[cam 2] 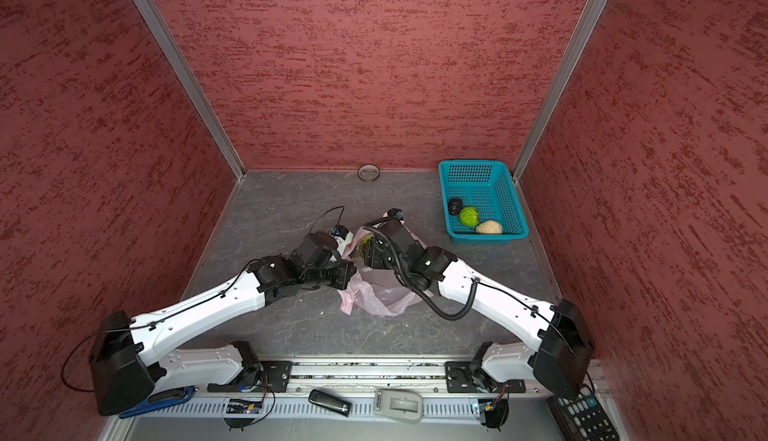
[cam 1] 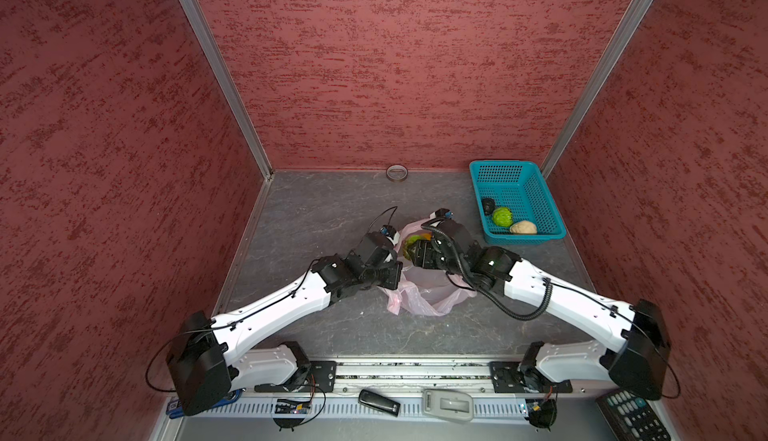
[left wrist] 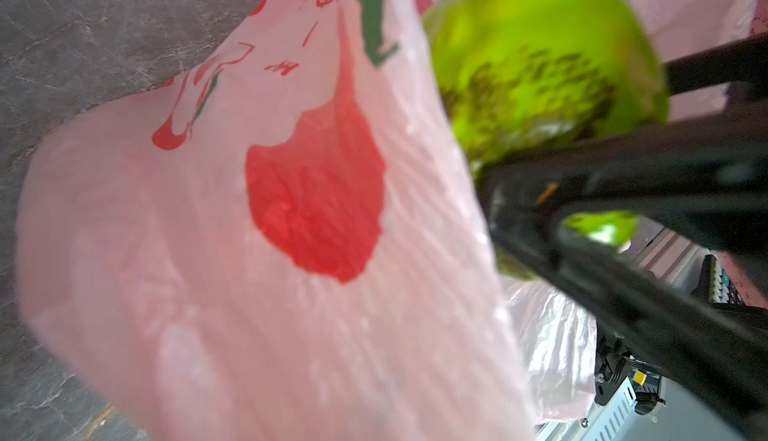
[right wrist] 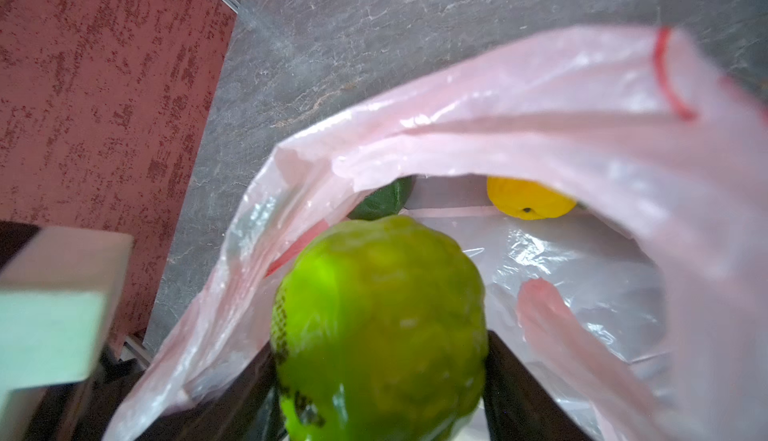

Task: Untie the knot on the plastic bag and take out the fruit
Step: 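Lift the custard apple out of the bag and carry it over the basket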

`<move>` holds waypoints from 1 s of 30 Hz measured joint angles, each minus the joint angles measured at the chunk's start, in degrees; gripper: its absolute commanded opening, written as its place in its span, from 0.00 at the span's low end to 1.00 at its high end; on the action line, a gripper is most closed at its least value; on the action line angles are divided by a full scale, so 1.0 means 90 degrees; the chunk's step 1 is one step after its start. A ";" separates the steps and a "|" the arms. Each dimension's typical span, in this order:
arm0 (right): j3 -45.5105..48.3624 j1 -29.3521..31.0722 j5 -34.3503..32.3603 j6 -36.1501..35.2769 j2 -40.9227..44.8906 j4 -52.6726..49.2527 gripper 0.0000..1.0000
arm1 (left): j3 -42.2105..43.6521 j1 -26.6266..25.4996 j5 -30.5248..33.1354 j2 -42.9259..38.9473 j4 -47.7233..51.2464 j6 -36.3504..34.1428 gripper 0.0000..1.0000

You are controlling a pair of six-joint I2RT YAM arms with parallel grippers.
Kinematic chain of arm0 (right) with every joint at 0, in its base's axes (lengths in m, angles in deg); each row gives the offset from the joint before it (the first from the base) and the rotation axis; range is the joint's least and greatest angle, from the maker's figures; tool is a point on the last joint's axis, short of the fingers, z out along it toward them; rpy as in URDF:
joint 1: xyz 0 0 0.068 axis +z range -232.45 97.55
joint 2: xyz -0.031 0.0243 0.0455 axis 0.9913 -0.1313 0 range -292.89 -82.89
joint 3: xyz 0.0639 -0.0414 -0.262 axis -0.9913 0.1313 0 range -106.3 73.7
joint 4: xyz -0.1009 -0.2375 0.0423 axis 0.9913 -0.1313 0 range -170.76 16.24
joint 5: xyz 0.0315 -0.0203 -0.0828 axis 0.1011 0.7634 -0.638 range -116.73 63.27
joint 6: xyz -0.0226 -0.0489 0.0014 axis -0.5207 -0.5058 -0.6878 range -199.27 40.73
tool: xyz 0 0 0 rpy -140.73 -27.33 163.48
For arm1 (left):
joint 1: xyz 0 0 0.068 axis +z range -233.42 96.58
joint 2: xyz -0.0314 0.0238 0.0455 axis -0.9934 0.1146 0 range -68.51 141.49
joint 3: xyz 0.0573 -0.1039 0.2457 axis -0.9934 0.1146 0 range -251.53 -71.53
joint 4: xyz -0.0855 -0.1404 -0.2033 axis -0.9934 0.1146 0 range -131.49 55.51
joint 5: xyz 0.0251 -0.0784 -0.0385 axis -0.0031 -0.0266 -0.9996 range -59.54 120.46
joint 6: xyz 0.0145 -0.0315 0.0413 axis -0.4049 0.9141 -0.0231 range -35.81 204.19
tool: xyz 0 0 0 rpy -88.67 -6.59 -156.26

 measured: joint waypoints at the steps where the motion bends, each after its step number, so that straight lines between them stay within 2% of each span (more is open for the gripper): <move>1: -0.0075 -0.0012 -0.0036 -0.0007 0.0029 -0.0068 0.42 | 0.0000 0.0000 0.0000 -0.0002 0.0000 0.0000 0.00; 5: -0.0355 -0.0206 -0.0107 -0.0073 0.0209 -0.0321 0.41 | 0.0005 0.0019 -0.0002 -0.0005 0.0000 -0.0005 0.00; 10: -0.0420 -0.0925 -0.0148 -0.0170 0.0580 -0.0498 0.40 | 0.0005 0.0068 -0.0010 -0.0005 0.0000 -0.0010 0.00; 19: -0.0420 -0.3160 -0.0070 -0.0879 0.1069 -0.0563 0.40 | 0.0044 0.0078 -0.0036 -0.0015 0.0000 -0.0027 0.00; 24: -0.0379 -0.4362 0.0114 -0.1394 0.0784 -0.0359 0.40 | 0.0083 0.0075 -0.0083 -0.0019 0.0005 -0.0027 0.00; 30: 0.0017 -0.5382 0.0148 -0.1644 0.0141 0.0522 0.40 | 0.0090 0.0068 -0.0138 -0.0107 0.0024 -0.0022 0.00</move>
